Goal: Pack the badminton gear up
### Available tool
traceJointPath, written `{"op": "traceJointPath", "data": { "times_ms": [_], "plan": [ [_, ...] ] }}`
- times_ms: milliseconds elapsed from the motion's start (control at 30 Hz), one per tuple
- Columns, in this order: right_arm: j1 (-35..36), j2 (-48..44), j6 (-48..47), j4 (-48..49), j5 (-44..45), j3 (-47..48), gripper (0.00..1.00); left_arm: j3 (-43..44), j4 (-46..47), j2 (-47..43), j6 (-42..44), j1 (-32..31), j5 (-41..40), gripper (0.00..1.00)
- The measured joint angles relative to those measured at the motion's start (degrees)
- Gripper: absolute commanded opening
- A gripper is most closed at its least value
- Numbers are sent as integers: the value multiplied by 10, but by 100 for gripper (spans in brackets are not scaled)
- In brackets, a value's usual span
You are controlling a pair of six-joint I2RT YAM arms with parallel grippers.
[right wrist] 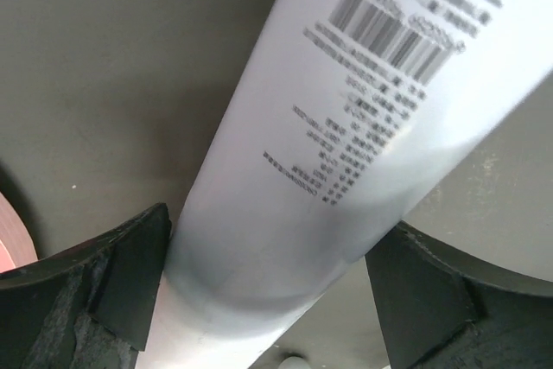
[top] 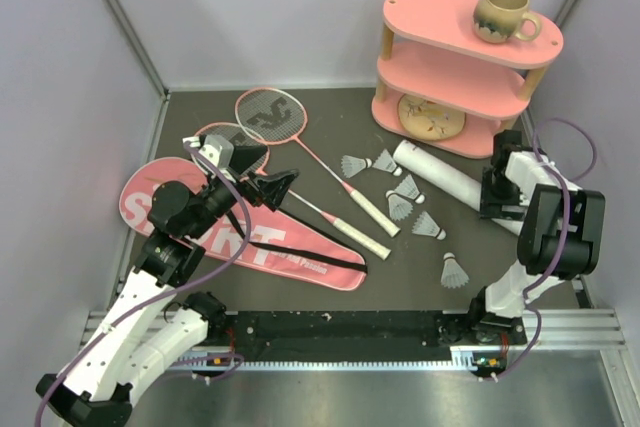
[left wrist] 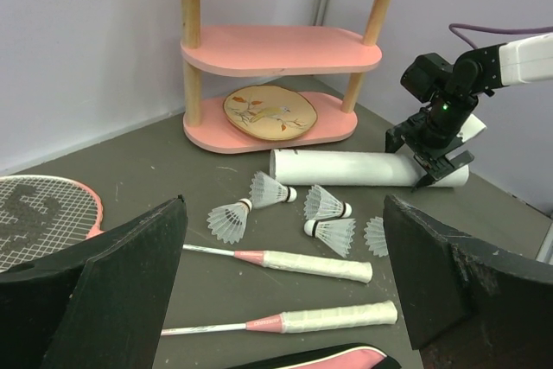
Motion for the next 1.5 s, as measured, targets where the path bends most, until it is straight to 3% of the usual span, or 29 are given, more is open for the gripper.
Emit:
{"op": "traceJointPath", "data": {
  "times_ms": [133,233,500,700,867,967,1100,1300,1500],
  "plan": [
    [2,-7,-19,1,13,-2,66,0,0,0,2,-1,-3,98],
    [3,-40,-39,5,20,-13,61,0,0,0,4,-2,-4,98],
    [3,-258,-116,40,63,-64,56,0,-6,3,11,-7,-10,98],
    [5,-408,-303,135,89,-90,49,0,-14,19,12,-9,-15,98],
    [32,-493,-485,214,50,-107,49,3,-18,46,1,-9,-14,98],
    [81,-508,-579,236,7,-95,50,25,-35,81,-19,-9,-10,98],
    [158,-500,-679,241,-116,-54,52,86,-71,143,-66,-9,11,98],
    [227,-471,-709,266,-333,9,55,126,-50,174,-137,-9,118,98],
    [326,-420,-713,316,-531,28,57,195,-38,244,-150,-9,263,95]
  ]
}}
